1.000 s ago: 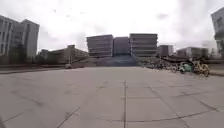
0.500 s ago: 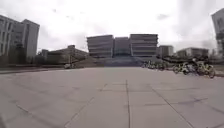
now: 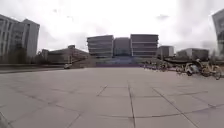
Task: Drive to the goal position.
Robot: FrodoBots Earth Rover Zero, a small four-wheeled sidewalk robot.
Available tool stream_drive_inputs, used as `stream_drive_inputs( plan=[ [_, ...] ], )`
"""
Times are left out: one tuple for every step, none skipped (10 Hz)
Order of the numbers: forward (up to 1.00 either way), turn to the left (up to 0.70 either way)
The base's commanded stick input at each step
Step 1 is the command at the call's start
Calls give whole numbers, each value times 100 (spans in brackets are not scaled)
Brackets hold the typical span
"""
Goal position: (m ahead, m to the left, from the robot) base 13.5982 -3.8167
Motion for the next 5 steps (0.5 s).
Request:
stream_drive_inputs(
  plan=[
    [70, 2],
    [70, 2],
    [70, 0],
    [70, -5],
    [70, -8]
  ],
)
